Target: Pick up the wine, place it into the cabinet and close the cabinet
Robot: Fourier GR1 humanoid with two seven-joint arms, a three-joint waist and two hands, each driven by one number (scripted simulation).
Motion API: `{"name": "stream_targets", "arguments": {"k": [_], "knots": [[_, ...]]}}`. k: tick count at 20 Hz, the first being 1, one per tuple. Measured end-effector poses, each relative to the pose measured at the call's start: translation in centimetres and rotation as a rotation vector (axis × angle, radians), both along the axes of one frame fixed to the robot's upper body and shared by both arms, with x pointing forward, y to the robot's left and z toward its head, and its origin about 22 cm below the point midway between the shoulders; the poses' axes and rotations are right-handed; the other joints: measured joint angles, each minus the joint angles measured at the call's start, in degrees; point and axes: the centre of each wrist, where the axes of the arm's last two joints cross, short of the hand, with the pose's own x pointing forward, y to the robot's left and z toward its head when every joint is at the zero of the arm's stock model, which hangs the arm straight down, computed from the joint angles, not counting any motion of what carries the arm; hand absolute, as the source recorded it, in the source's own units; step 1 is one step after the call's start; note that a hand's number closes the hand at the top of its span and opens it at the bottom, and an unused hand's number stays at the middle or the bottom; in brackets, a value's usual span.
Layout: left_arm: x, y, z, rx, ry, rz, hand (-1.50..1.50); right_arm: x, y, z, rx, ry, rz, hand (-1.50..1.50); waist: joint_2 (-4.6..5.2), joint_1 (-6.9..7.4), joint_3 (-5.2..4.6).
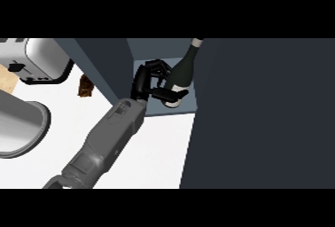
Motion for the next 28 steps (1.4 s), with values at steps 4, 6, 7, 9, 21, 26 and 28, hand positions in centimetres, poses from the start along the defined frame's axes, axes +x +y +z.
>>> {"name": "stream_targets", "arguments": {"k": [4, 6, 7, 9, 21, 26, 28], "knots": [[0.6, 0.5, -0.2, -0.020, 0.023, 0.045, 1.50, 0.0, -0.1, -0.1, -0.003, -0.013, 0.011, -1.50, 0.32, -0.54, 0.00], [0.9, 0.7, -0.1, -0.034, 0.031, 0.062, 1.50, 0.1, -0.2, -0.2, -0.006, -0.018, 0.014, -1.50, 0.46, -0.63, 0.00], [1.1, 0.7, 0.0, -0.038, 0.035, 0.072, 1.50, 0.1, -0.1, -0.2, -0.002, -0.023, 0.020, -1.50, 0.59, -0.93, 0.00], [1.5, 0.6, 0.4, -0.040, 0.046, 0.081, 1.50, 0.0, -0.2, -0.3, 0.002, -0.021, 0.020, -1.50, 0.67, -0.94, 0.00], [2.7, 2.1, 1.1, 0.028, 0.004, 0.173, -1.50, -0.2, -0.4, -0.7, 0.006, -0.026, 0.041, -1.50, 1.12, -2.12, -0.01], [3.2, 3.0, 1.6, 0.093, -0.029, 0.213, -1.50, -0.3, -0.4, -0.8, 0.006, -0.039, 0.058, -1.50, 1.46, -2.74, -0.01], [3.4, 3.3, 1.8, 0.112, -0.040, 0.228, -1.50, -0.3, -0.4, -0.8, 0.008, -0.039, 0.064, -1.50, 1.58, -2.72, -0.03]]}}
